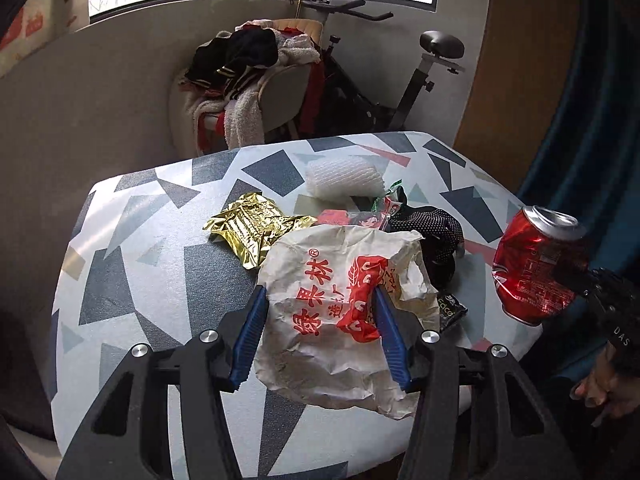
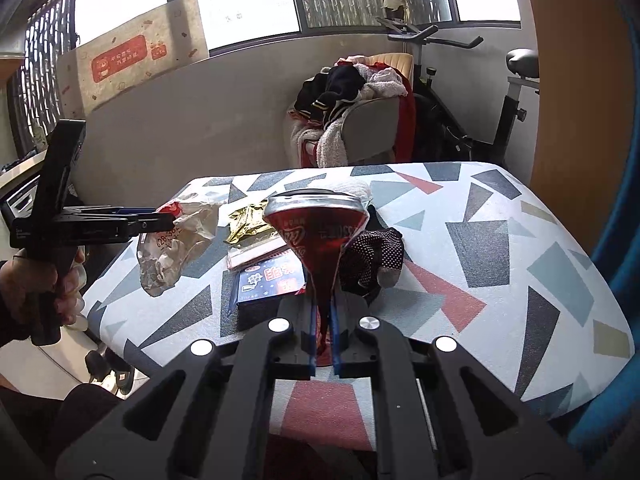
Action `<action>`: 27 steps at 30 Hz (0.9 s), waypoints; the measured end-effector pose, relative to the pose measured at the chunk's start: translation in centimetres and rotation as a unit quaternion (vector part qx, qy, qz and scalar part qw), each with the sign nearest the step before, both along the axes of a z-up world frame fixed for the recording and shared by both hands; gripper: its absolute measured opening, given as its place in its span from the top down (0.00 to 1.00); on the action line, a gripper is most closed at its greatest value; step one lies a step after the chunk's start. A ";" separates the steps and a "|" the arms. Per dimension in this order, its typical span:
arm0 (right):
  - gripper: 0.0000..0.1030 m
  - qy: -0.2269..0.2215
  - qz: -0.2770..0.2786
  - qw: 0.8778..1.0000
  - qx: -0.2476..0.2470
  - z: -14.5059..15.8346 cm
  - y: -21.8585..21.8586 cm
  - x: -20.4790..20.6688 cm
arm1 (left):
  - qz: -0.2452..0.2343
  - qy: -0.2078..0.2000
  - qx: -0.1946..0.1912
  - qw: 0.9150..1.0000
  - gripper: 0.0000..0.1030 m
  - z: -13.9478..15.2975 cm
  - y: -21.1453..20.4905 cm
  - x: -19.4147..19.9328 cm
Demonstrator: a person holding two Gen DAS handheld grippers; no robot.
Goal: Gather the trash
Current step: 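Grasp the white paper bag with the left gripper while the right gripper holds the red can, then lower the red can into the brown bin and open the right gripper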
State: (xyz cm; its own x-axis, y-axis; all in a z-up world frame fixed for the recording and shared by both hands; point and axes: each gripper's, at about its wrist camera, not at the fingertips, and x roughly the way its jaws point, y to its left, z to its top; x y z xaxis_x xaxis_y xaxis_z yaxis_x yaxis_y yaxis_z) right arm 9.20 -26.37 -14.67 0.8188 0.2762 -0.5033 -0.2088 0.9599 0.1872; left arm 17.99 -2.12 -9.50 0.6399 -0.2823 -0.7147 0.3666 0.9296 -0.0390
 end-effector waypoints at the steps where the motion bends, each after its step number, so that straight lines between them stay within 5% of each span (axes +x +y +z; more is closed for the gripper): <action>1: 0.91 -0.001 0.002 1.000 -0.002 0.1 0.1 -0.3 | -0.004 0.000 0.002 1.000 0.49 -0.4 -0.1 -1.2; 14: 0.91 0.014 0.013 1.000 -0.016 -1.0 1.0 -5.0 | -0.075 0.016 0.024 0.997 0.47 -6.0 -3.2 -13.2; 17: 0.91 0.024 0.017 0.999 -0.019 -1.6 1.1 -5.6 | -0.087 0.022 0.016 0.996 0.32 -6.5 -3.7 -14.3; 19: 0.91 0.027 0.021 0.999 -0.021 -2.0 1.4 -6.2 | -0.081 0.004 0.013 0.997 0.20 -6.3 -3.5 -15.3; 23: 0.91 0.036 0.041 0.998 -0.013 -3.3 2.3 -7.3 | -0.045 -0.046 0.030 0.997 0.14 -5.2 -2.5 -17.1; 27: 0.91 0.062 0.072 0.995 -0.011 -5.6 4.3 -7.9 | -0.008 -0.055 0.004 0.998 0.11 -4.8 -0.3 -18.1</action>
